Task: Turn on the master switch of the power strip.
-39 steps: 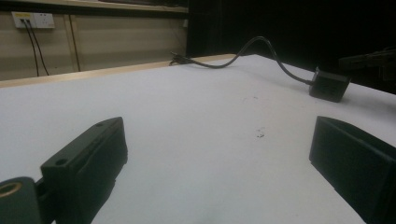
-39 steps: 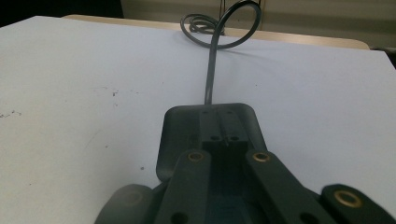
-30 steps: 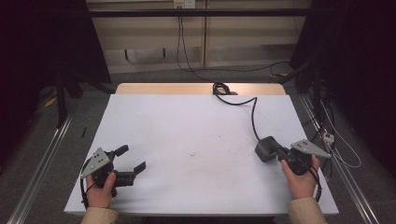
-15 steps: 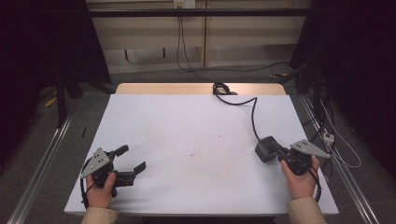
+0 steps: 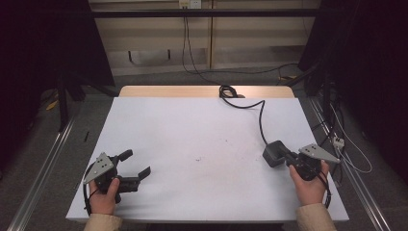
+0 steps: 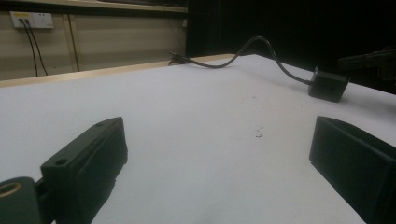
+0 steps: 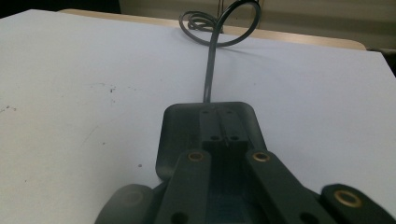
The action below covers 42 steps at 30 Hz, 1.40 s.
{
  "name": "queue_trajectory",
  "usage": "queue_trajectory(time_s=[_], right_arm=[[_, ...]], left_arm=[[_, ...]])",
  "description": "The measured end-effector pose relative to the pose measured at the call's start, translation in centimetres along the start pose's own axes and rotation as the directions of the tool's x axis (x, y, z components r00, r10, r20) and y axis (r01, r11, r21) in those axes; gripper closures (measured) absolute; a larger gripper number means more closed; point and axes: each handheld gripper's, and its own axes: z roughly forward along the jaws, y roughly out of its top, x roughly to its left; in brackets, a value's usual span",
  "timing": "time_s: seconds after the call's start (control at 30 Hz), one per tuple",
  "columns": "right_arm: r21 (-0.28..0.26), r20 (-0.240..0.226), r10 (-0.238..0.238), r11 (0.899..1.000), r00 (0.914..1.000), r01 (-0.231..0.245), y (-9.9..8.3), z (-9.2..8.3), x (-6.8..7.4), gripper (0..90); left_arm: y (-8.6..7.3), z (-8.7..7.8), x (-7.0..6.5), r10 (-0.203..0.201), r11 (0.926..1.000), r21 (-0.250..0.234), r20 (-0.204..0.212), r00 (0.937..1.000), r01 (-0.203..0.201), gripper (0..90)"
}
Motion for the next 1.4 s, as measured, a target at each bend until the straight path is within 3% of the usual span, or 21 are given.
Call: queue_trajectory(time_s=[1.4], right_arm=[[0.008,-0.002,-0.015,1.000,0.9999,0.015,0.01,0.03,0.00,90.0]], left_arm=[[0.05,0.11,-0.21,0.005,1.0000,0.000,0.004,1.0000,-0.005,3.9]])
